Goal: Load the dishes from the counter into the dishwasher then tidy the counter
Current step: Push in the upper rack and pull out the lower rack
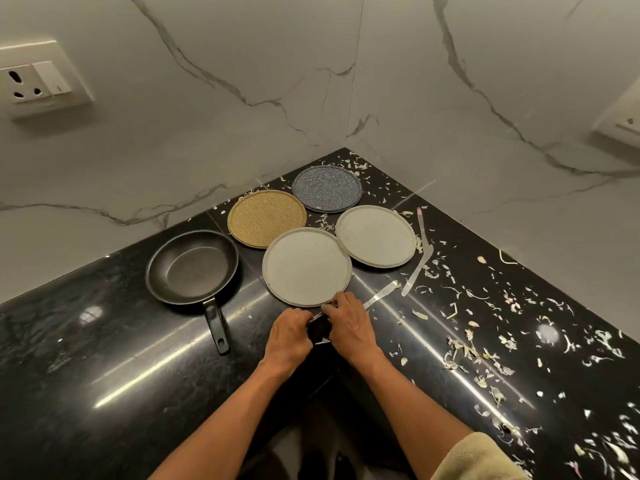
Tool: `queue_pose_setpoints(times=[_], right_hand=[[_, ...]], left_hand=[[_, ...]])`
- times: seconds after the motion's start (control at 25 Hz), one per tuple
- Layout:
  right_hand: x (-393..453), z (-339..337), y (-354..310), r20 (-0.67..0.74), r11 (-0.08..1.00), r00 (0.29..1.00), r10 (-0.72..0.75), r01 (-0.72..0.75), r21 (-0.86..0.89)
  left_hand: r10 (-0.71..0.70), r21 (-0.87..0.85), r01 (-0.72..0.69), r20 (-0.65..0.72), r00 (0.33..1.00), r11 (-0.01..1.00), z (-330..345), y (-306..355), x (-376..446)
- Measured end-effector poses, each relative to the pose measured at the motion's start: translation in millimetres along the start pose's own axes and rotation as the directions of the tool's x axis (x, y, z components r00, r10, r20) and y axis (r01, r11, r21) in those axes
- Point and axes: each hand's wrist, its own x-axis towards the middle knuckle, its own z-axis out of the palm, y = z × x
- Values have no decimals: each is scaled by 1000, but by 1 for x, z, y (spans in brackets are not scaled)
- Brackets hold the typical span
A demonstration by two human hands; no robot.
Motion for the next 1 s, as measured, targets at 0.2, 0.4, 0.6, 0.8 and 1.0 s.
queue_pose_setpoints(times=[0.2, 0.4, 0.6, 0.8, 1.0], right_hand=[[0, -2, 12, -52, 999, 997, -48, 49, 20], [-9, -19, 15, -207, 995, 977, 55, -36, 95], [-31, -34, 30, -267, 996, 962, 58, -39, 76], [-75, -47, 54, -264, 997, 962, 73, -70, 19], [-121, -57, 61, -284, 1000, 958, 24, -28, -10]], left_hand=[[4, -38, -4, -11, 1000, 999, -4, 3, -3], [-51, -203, 33, -84, 995, 979, -5, 23, -2], [-13, -326, 4, -25, 1000, 945, -5, 55, 1], [152, -358, -77, 186, 971, 931, -5, 76, -8], [115, -302, 21, 425, 898, 953, 0, 101, -29]])
